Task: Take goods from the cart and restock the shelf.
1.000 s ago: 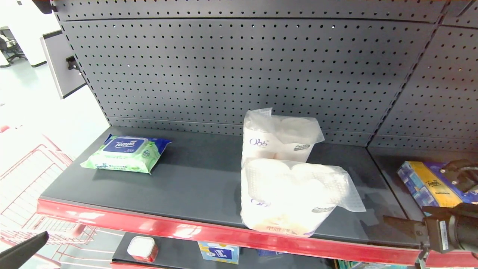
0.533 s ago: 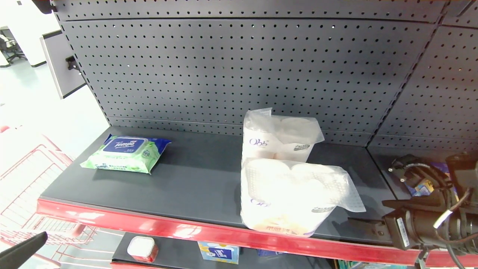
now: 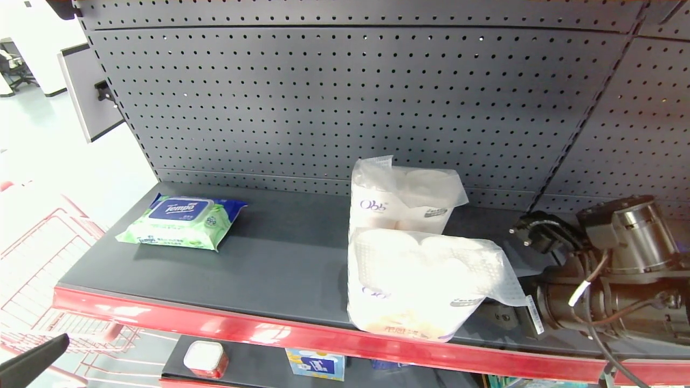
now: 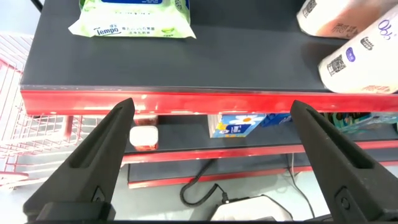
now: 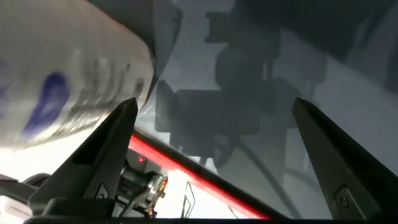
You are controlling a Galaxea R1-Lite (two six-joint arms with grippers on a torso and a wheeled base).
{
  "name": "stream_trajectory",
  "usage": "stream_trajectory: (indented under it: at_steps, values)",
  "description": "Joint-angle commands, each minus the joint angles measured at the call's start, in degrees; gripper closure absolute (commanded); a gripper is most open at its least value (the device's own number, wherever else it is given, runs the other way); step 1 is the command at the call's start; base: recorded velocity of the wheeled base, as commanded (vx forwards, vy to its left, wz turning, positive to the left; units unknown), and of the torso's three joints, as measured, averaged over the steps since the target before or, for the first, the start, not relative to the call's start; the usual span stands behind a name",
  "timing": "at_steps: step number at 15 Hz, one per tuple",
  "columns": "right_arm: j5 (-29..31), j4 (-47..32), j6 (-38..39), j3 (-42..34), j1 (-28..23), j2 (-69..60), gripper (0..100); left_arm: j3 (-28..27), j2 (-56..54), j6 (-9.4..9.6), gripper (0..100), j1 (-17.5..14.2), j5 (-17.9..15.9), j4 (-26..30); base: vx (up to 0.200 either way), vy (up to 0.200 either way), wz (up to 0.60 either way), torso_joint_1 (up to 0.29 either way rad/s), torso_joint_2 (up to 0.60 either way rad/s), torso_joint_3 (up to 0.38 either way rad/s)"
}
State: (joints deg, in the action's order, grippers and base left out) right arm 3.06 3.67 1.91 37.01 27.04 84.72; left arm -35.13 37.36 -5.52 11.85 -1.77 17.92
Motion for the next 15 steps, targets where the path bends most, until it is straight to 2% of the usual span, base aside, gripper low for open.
stream_trajectory:
  at_steps: [1,15]
  values:
    - [0.02,0.02,-0.07,0.87,0.12,1.85,0,-0.02,0.52,-0.01,0,0.02,0.01,-0.08,0.000,0.000,0.00,0.000,0.00,0.000]
    - [0.37,0.11,0.11,3.42,2.05,4.75,0,-0.20,0.52,-0.01,0,0.02,0.01,-0.08,0.000,0.000,0.00,0.000,0.00,0.000]
